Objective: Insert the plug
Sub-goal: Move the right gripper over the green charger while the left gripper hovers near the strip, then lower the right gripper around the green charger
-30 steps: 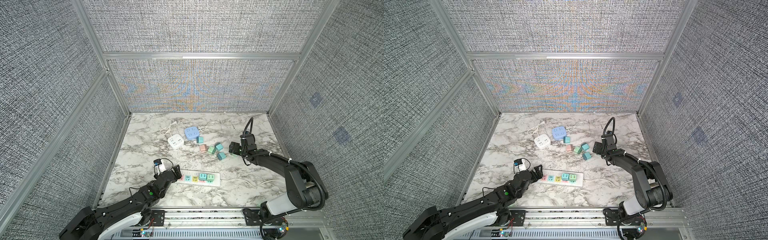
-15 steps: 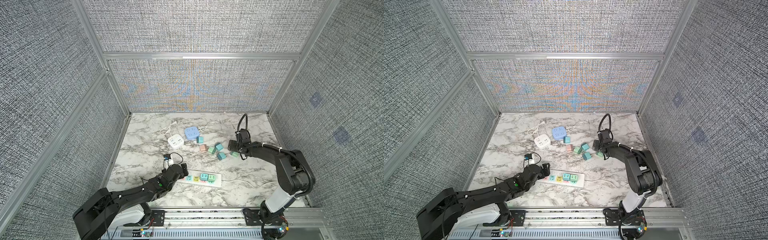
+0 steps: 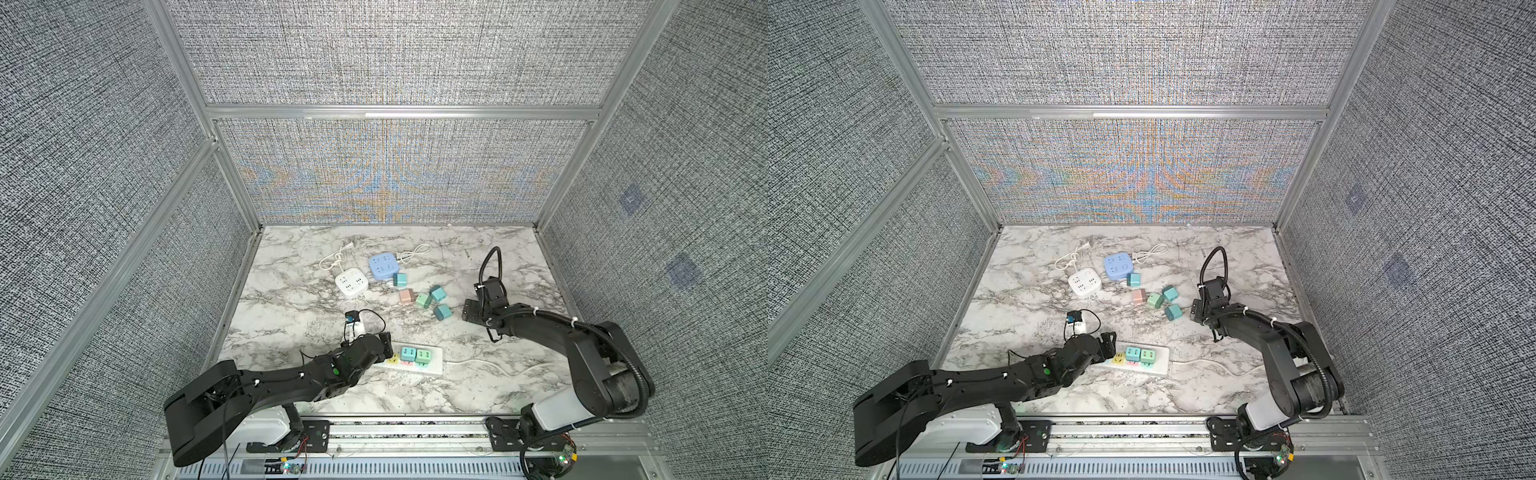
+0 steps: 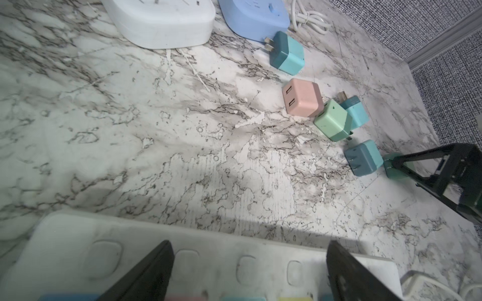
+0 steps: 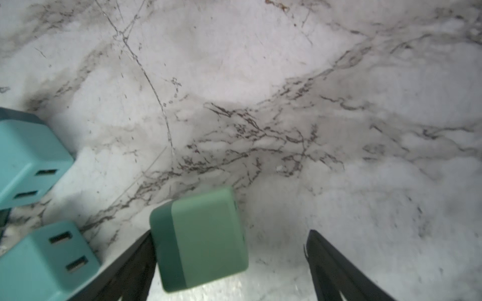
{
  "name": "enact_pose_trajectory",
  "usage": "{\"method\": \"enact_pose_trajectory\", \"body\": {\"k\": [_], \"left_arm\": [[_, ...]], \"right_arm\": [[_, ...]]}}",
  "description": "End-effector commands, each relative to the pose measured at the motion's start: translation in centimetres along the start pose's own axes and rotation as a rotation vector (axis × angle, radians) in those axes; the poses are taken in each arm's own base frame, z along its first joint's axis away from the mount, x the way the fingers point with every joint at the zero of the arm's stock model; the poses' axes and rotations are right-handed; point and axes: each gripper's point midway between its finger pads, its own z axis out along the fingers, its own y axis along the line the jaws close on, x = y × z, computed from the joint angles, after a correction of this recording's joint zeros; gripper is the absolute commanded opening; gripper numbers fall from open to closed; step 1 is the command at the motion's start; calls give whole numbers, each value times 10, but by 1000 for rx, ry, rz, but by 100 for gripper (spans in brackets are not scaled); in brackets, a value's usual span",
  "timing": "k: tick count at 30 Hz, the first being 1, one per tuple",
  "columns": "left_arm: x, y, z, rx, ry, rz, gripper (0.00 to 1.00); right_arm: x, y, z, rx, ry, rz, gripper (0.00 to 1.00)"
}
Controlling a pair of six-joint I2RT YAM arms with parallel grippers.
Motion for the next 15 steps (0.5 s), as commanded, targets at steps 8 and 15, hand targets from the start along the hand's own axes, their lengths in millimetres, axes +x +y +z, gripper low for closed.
{"method": "enact_pose_trajectory", "body": {"k": [8,15], "left_arm": [[-9,18,-19,1,-73,-34,94],[-43,1,-23,-14,-166,160,100]], "right_arm": [[2,-13,-21,8,-55,74,90],[-21,-6,-22,24,-108,89,90]]}}
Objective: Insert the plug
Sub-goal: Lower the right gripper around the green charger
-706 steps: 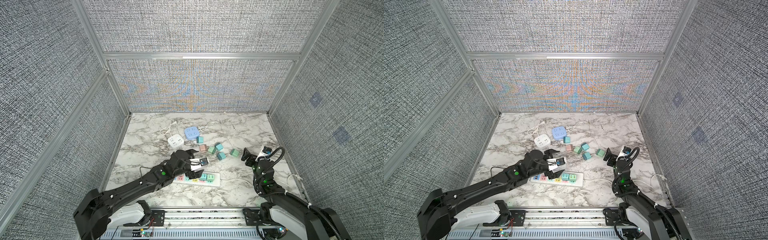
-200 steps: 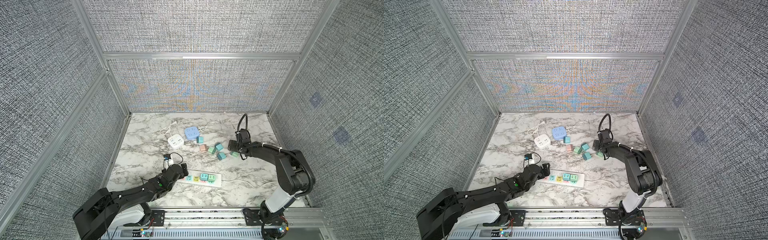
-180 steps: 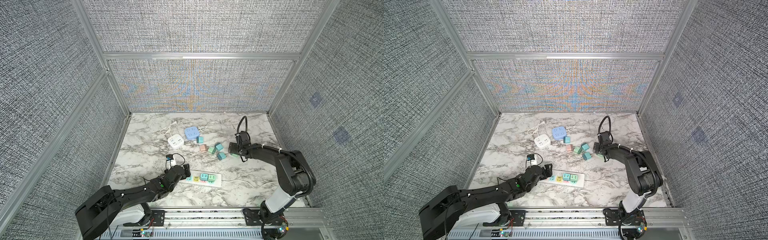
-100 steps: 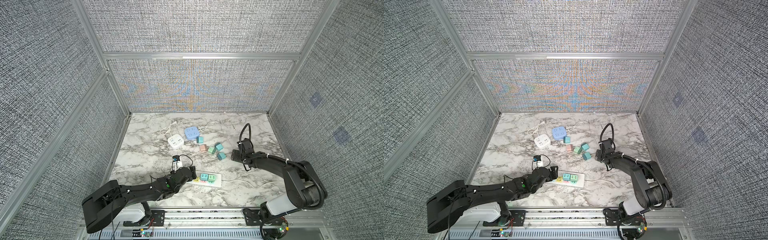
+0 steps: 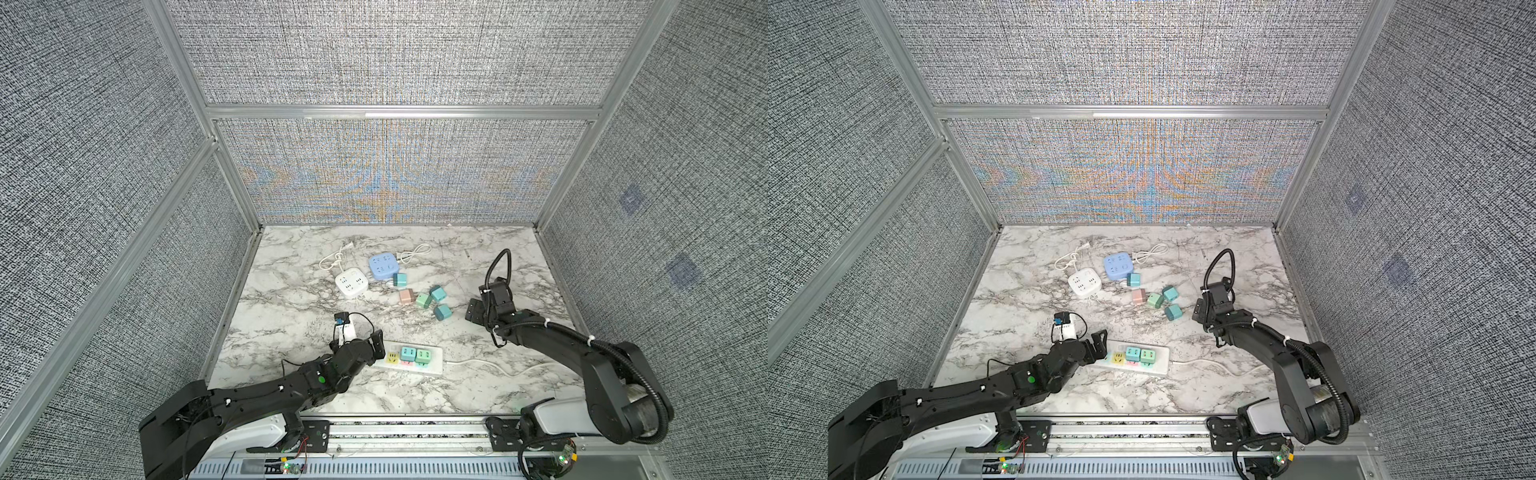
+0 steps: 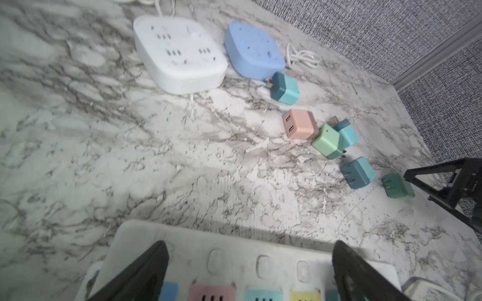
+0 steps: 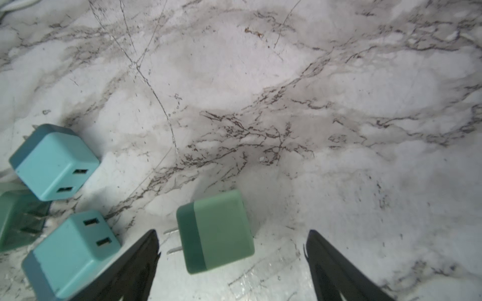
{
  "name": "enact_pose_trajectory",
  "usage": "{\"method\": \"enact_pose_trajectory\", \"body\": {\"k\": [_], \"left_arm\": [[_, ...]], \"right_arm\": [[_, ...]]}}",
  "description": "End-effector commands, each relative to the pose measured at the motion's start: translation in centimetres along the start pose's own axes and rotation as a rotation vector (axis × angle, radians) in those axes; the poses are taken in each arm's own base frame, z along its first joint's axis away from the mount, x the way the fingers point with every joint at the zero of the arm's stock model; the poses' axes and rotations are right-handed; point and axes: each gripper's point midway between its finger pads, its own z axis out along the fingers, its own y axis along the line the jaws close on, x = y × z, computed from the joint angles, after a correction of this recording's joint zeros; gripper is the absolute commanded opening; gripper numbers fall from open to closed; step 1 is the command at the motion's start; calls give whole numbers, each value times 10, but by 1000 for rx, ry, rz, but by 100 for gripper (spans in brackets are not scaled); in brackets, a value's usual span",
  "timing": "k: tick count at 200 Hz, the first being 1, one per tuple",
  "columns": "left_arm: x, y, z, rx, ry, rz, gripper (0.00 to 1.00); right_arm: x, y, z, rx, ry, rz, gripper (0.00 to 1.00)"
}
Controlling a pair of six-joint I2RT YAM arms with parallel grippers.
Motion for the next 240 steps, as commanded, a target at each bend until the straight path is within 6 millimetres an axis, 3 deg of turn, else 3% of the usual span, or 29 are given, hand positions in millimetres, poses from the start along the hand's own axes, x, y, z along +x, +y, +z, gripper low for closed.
{"method": "enact_pose_trajectory", "body": {"k": [1,28,73,125,181,240], "left_arm": [[-18,-3,4,-25,-40,104,100],[-22,0,24,15,5,68,100],[-11,1,47,-54,92,105,100],[18,10,64,-150,233,134,100],[47,19,66,-149,318,73,98],[49,19,50,-68,290,-15,97]], "right_arm": [[-13,-2,3,44,-40,27,90],[-23,-5,13,95,-40,42,90],[-12,-1,29,106,32,40,90],[11,-20,18,124,51,46,90],[35,-31,-2,99,52,54,90],[44,-31,-7,76,50,67,86]]}}
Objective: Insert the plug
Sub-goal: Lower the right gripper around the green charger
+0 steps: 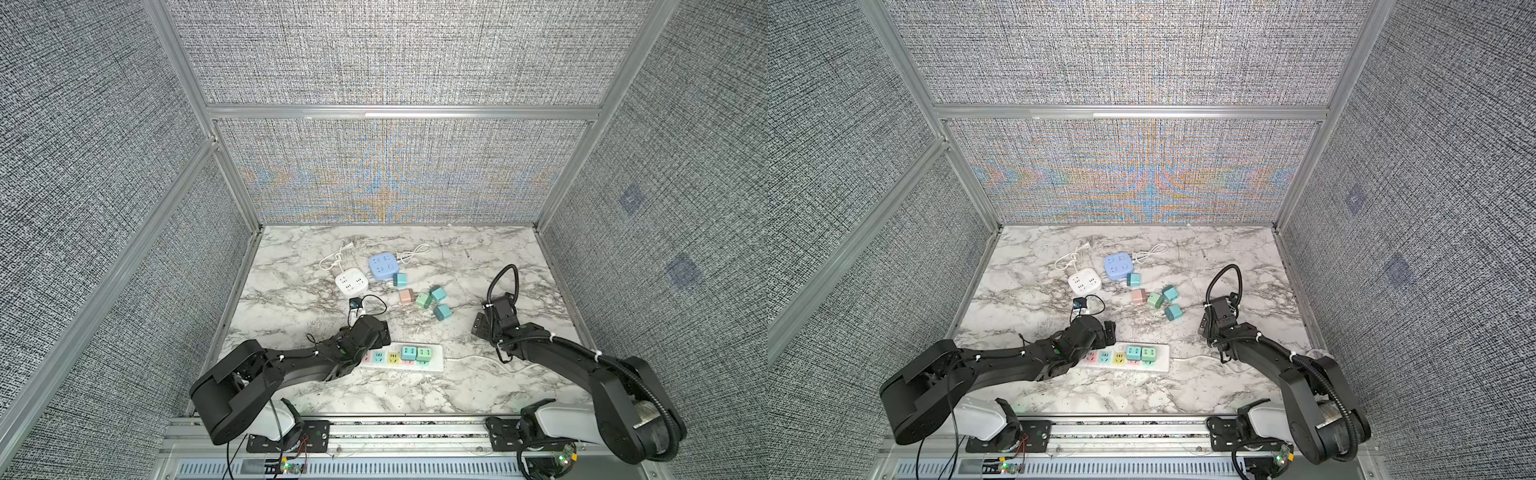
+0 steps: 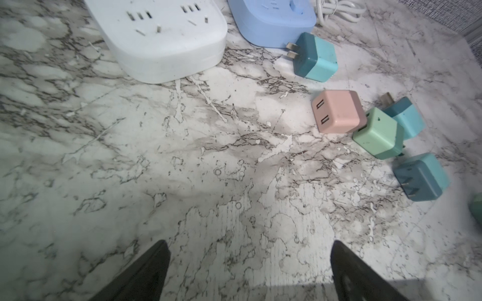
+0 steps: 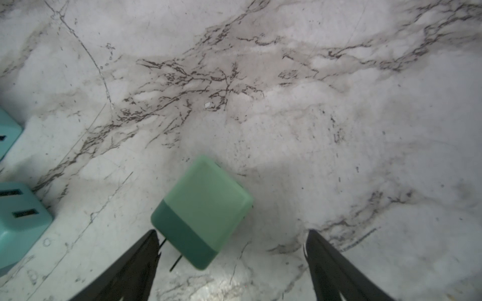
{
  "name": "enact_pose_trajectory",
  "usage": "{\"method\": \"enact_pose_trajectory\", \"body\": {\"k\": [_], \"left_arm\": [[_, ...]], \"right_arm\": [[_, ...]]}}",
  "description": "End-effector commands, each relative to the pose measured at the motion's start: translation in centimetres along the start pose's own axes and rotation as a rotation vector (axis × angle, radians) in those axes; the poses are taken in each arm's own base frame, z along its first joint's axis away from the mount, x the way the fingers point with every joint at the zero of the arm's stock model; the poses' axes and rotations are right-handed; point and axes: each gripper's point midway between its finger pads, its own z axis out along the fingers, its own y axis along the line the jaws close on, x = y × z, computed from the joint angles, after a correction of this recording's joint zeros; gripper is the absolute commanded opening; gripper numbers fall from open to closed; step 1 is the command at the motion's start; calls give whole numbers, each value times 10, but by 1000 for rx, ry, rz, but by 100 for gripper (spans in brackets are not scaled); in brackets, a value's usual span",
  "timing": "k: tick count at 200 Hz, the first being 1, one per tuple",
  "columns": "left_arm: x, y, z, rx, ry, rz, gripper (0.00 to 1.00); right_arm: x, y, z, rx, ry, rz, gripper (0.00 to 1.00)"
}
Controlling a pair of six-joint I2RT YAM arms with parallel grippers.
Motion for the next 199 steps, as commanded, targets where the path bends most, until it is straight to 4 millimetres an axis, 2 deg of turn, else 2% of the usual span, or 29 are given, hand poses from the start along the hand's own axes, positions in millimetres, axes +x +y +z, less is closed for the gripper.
{"method": "enact_pose_trajectory", "body": {"k": [1,25,109,156,199], "left_arm": [[28,6,-5,25,113,-50,97],[30,3,-9,49,119,-69,97],[14,-9,-31,106,78,-71,96],[6,-7,-41,110,53,-68,96],[5,-6,-46,126,39,-72,96]], "right_arm": [[1,3,1,-4,5,20,86],[1,8,7,-3,20,12,80],[-1,16,23,32,44,-13,80],[-8,11,12,37,9,2,81],[2,-4,8,70,11,28,82]]}}
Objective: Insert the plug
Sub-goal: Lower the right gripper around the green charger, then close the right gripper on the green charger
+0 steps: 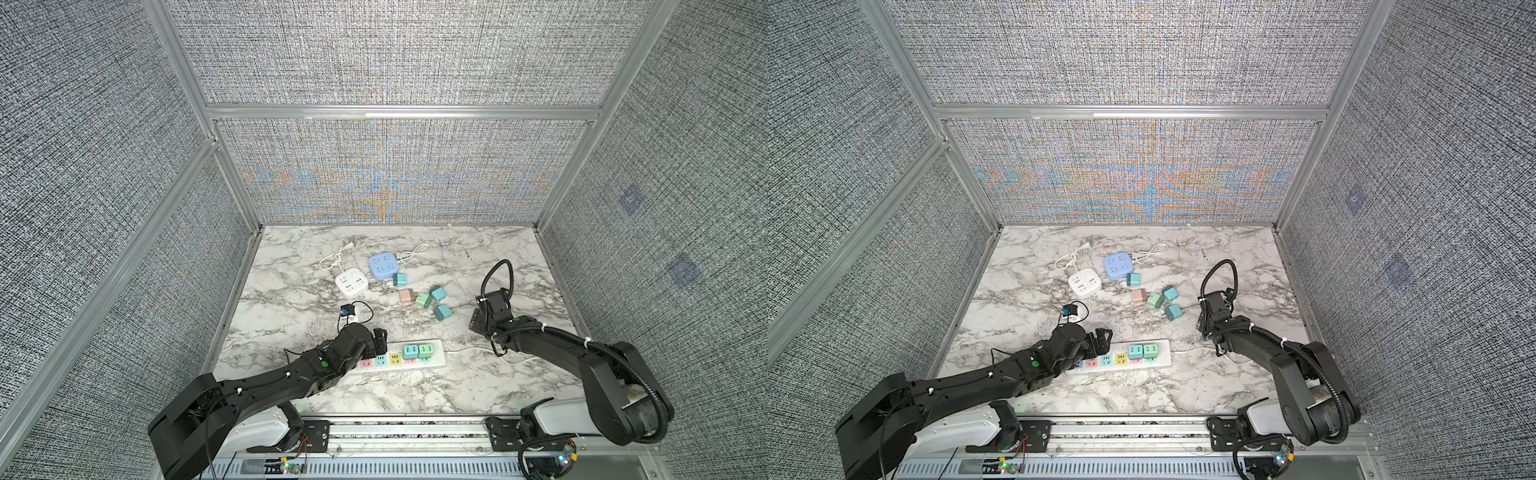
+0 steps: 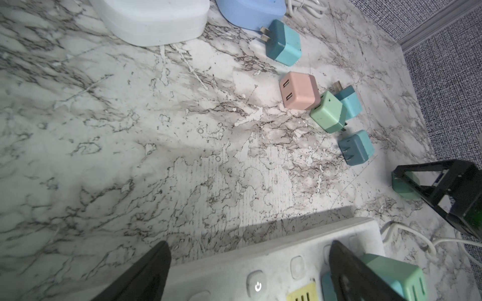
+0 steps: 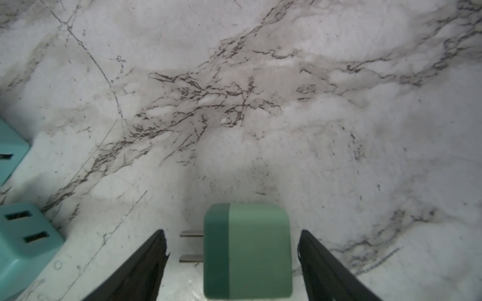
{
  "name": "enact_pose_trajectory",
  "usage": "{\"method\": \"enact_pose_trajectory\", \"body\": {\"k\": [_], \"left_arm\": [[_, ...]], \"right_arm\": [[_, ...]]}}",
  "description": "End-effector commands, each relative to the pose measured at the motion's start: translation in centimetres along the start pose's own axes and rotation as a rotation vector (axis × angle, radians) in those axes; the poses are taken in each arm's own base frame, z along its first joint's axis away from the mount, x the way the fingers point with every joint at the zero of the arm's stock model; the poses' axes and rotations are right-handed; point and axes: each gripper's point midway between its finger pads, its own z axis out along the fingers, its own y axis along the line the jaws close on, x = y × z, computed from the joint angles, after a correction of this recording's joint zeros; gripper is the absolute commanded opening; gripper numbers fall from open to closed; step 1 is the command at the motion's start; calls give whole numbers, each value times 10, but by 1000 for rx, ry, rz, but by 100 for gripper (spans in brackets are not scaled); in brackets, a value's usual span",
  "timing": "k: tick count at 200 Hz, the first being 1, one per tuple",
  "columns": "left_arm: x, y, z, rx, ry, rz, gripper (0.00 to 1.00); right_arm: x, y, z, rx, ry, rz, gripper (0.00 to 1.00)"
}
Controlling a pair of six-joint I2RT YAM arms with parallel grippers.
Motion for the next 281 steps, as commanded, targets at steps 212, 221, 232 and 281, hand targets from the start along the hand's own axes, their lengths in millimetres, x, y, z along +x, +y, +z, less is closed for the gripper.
{"method": "enact_pose_trajectory", "body": {"k": [212,221,232,281], "left_arm": [[-10,17,-17,9,-118,-14,98],[-11,17,-18,12,-126,-11,98],[-13,17,-18,15,-136,-7,98],[-13,18,-18,19,-147,-6,98]], "right_arm": [[-6,14,12,-40,7,58,81],[-8,14,13,-30,11,48,81],[-7,12,15,-12,16,37,81],[0,3,22,47,34,-5,69]]}}
